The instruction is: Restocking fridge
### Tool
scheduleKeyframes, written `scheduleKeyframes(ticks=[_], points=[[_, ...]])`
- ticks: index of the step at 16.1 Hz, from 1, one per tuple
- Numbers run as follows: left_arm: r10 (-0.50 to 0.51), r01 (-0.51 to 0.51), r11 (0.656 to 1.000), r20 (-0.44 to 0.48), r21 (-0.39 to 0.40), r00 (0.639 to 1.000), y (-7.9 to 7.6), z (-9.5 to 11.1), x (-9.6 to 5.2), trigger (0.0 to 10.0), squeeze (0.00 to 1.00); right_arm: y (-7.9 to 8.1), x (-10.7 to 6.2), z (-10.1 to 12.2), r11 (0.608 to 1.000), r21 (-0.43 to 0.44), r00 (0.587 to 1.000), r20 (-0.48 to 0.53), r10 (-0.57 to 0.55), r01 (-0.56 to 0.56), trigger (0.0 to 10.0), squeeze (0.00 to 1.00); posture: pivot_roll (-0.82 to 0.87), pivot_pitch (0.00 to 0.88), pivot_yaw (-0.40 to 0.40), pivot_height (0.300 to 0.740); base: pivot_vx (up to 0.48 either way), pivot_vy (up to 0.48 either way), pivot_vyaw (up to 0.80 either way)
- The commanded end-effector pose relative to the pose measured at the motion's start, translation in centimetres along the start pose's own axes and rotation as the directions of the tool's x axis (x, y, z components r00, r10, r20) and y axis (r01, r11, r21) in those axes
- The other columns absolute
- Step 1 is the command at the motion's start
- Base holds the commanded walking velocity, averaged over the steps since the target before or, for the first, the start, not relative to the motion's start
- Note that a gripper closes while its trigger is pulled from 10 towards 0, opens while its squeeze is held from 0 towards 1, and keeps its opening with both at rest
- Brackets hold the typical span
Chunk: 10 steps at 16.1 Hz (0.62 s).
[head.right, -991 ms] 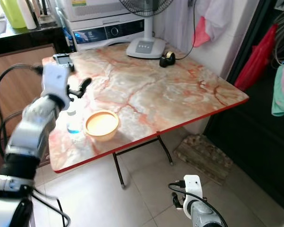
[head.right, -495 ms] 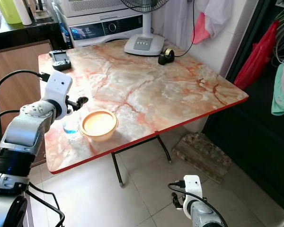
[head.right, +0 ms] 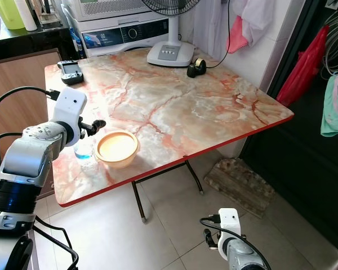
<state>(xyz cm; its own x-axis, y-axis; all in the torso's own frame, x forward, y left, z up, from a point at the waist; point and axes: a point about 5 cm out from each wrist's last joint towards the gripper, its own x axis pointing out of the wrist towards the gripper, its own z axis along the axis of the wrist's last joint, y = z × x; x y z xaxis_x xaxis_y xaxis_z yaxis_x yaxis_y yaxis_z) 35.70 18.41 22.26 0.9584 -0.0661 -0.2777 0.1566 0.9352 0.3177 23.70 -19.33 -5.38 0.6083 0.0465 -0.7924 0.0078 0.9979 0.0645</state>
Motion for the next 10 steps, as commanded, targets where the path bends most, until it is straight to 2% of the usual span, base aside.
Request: scheduleKeyframes(ticks=[1, 2, 4, 5, 10], points=[[-0.005, 0.005, 1.000, 0.007, -0.001, 1.000, -0.1, 0.4, -0.4, 10.0, 0.00, -0.1, 0.0, 0.2, 1.000, -0.006, 1.000, -0.002, -0.003, 0.003, 10.0, 0.00, 0.04, 0.000, -0.024, 0.740, 0.000, 0.000, 0.00], [-0.005, 0.005, 1.000, 0.005, -0.001, 1.000, -0.1, 0.4, -0.4, 10.0, 0.00, -0.1, 0.0, 0.2, 1.000, -0.006, 1.000, -0.002, -0.003, 0.003, 10.0, 0.00, 0.04, 0.000, -0.024, 0.740, 0.000, 0.000, 0.00], [-0.017, 0.017, 1.000, -0.091, -0.002, 0.996, -0.7, -1.9, 0.1, 10.0, 0.00, -0.1, 0.0, 0.1, 1.000, -0.011, 1.000, -0.002, 0.000, 0.000, 10.0, 0.00, 0.03, 0.000, -0.022, 0.740, 0.000, 0.000, 0.00], [-0.005, 0.006, 1.000, -0.111, 0.003, 0.994, -0.6, -2.4, 0.1, 10.0, 0.00, -0.1, 0.0, 0.1, 1.000, -0.011, 1.000, -0.002, 0.000, 0.000, 10.0, 0.00, 0.03, 0.000, -0.022, 0.740, 0.000, 0.000, 0.00], [0.007, -0.006, 1.000, -0.118, 0.009, 0.993, -0.6, -2.8, 0.1, 10.0, 0.00, -0.2, 0.0, 0.2, 1.000, -0.011, 1.000, -0.002, -0.002, 0.002, 10.0, 0.00, 0.03, 0.000, -0.028, 0.740, 0.000, 0.000, 0.00]])
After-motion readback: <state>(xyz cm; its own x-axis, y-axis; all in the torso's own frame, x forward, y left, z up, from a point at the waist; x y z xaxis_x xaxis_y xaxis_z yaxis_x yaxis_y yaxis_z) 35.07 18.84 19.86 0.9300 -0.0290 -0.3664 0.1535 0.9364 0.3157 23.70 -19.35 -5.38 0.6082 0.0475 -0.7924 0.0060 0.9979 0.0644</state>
